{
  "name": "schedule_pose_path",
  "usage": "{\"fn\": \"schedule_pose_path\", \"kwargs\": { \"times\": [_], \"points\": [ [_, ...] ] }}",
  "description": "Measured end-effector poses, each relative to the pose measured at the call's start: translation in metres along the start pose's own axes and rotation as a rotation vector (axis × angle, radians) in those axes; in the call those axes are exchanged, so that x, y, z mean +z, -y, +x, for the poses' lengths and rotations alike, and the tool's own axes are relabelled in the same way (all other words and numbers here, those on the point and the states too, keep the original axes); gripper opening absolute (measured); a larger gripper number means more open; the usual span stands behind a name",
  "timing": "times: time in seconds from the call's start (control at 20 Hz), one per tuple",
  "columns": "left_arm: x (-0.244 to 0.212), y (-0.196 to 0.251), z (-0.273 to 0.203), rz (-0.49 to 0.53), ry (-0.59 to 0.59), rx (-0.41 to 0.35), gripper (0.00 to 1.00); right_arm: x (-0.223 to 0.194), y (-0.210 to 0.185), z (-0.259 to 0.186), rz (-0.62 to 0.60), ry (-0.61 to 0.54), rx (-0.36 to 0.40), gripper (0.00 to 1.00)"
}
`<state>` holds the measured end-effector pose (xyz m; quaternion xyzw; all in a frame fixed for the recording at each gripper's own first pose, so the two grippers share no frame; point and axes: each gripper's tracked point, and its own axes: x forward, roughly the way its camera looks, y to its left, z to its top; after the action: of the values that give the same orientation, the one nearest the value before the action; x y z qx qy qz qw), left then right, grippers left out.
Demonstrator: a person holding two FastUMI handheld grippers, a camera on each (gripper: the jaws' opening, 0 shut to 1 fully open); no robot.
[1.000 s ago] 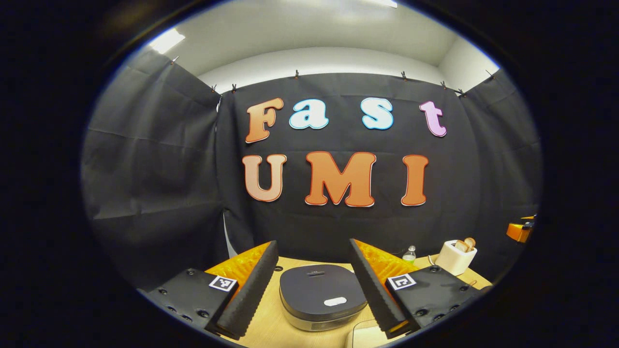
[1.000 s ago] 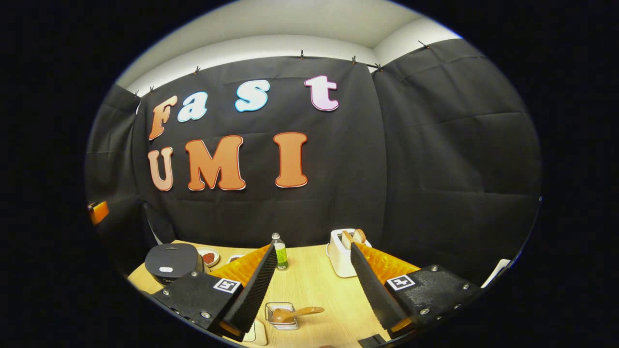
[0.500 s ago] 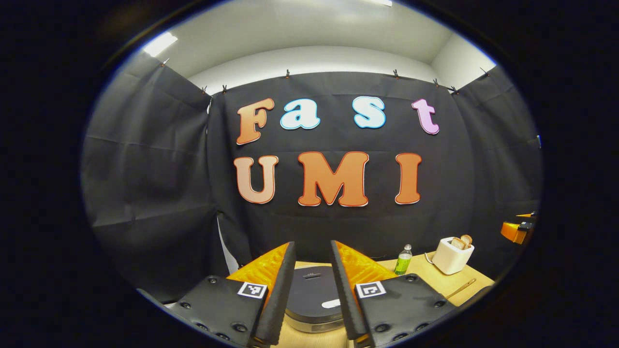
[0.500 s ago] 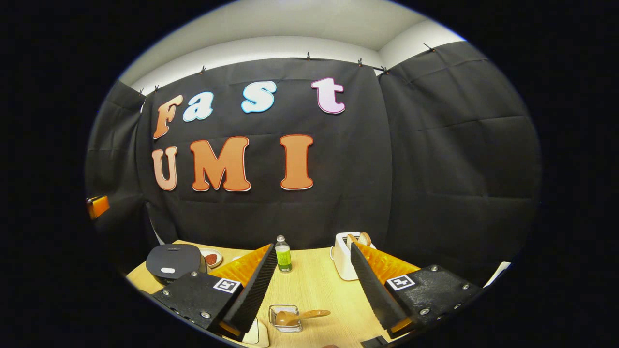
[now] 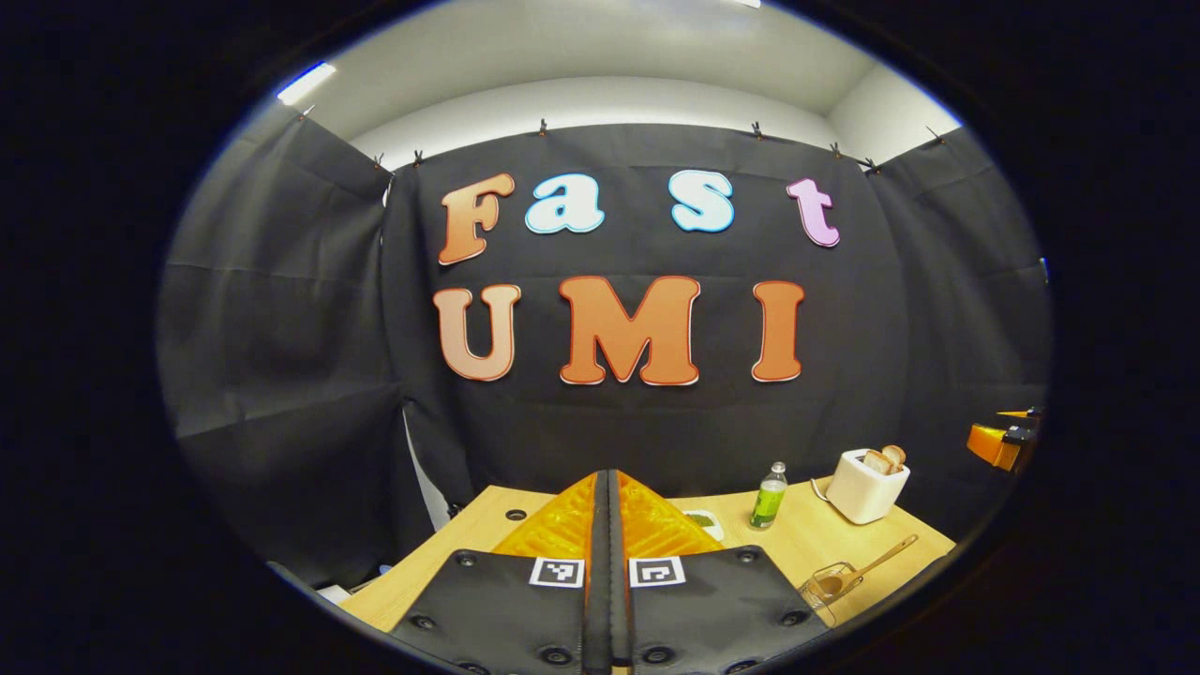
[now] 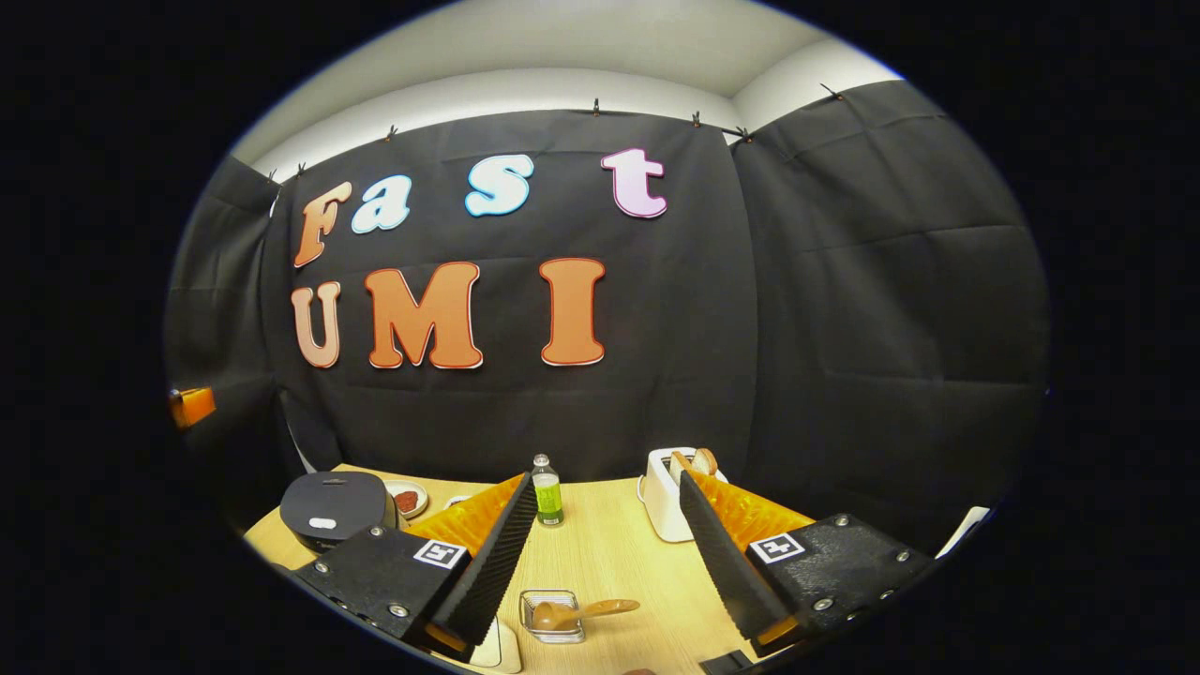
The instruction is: Close the left gripper, press the button to open the rice cooker; take a wooden spoon from the chopstick holder with the right hand, scoop a spoonful of rice and pour it into the rice cooker, then put the wooden spoon back into the chopstick holder.
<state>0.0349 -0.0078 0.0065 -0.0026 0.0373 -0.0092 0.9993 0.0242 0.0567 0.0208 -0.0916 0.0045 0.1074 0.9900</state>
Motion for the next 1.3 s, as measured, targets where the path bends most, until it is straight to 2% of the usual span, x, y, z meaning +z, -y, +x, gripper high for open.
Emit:
{"fn": "schedule_pose_path", "kwargs": {
  "times": [0.1, 0.15, 0.25, 0.65, 0.8, 1.0, 1.05, 1.1, 1.3],
  "points": [
    [-0.017, 0.012, 0.009, -0.011, -0.048, -0.032, 0.00, -0.003, 0.002, -0.001, 0.001, -0.006, -0.007, 0.94],
    [-0.026, 0.016, 0.014, -0.015, -0.068, -0.044, 0.04, -0.005, 0.003, -0.001, 0.002, -0.011, -0.009, 0.94],
    [-0.046, 0.024, 0.027, -0.013, -0.108, -0.064, 0.04, -0.008, 0.005, -0.003, 0.005, -0.021, -0.013, 0.94],
    [-0.138, 0.034, 0.073, -0.067, -0.276, -0.080, 0.04, -0.021, 0.017, -0.010, -0.003, -0.052, -0.055, 0.94],
    [-0.166, 0.036, 0.079, -0.049, -0.329, -0.084, 0.04, -0.026, 0.023, -0.011, -0.014, -0.070, -0.077, 0.94],
    [-0.193, 0.039, 0.082, -0.076, -0.390, -0.079, 0.04, -0.025, 0.025, -0.013, 0.007, -0.070, -0.088, 0.95],
    [-0.197, 0.037, 0.082, -0.076, -0.401, -0.069, 0.09, -0.026, 0.027, -0.014, 0.004, -0.069, -0.094, 0.95],
    [-0.205, 0.034, 0.080, -0.074, -0.425, -0.061, 0.04, -0.027, 0.029, -0.014, 0.003, -0.071, -0.097, 0.94],
    [-0.206, 0.037, 0.080, -0.055, -0.433, -0.076, 0.04, -0.031, 0.033, -0.014, 0.023, -0.087, -0.102, 0.95]
  ]
}}
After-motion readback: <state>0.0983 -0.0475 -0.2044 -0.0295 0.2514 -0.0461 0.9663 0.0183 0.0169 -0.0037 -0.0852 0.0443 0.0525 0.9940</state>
